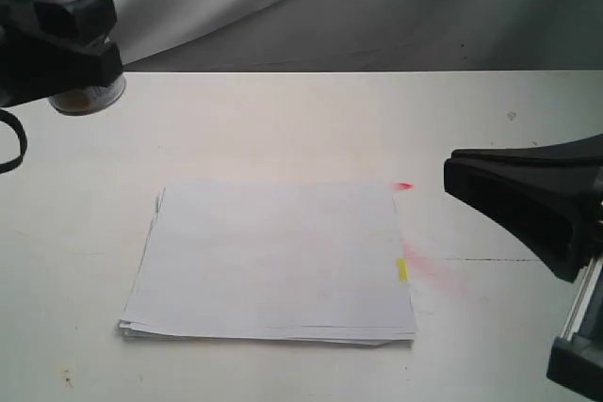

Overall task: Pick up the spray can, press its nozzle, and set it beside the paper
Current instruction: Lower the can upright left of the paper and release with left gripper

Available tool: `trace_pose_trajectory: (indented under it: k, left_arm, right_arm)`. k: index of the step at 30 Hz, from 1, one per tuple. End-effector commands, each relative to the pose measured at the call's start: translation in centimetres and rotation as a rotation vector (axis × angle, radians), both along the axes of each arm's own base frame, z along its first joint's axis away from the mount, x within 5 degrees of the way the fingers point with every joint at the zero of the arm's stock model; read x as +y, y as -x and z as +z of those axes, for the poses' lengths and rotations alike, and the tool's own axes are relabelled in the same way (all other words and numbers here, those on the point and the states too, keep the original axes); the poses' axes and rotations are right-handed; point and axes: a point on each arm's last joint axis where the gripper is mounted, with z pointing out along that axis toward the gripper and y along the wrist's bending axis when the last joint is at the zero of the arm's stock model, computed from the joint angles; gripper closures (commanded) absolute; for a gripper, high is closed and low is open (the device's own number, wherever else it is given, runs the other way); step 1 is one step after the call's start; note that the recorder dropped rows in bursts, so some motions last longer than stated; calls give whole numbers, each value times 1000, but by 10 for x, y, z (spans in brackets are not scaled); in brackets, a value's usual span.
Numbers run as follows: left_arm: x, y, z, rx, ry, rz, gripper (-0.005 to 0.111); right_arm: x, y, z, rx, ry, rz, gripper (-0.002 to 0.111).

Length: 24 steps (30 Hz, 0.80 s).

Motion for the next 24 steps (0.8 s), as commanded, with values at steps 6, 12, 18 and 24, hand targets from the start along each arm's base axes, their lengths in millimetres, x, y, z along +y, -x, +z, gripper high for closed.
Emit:
trace_pose_trajectory:
  k: [6, 12, 18, 24]
  left_arm:
    - [42, 13, -43, -123, 41, 211, 107]
    - [65, -11, -87, 61, 11, 121, 107]
    - [68, -41, -141, 99, 26, 66, 107]
    - [67, -54, -194, 96, 22, 60, 107]
  right_arm:
    - [1, 2, 0, 6, -11, 11, 108]
    - [1, 2, 0, 8, -11, 15, 108]
    - [1, 2, 0, 8, -11, 15, 108]
    - [1, 2, 0, 8, -11, 15, 108]
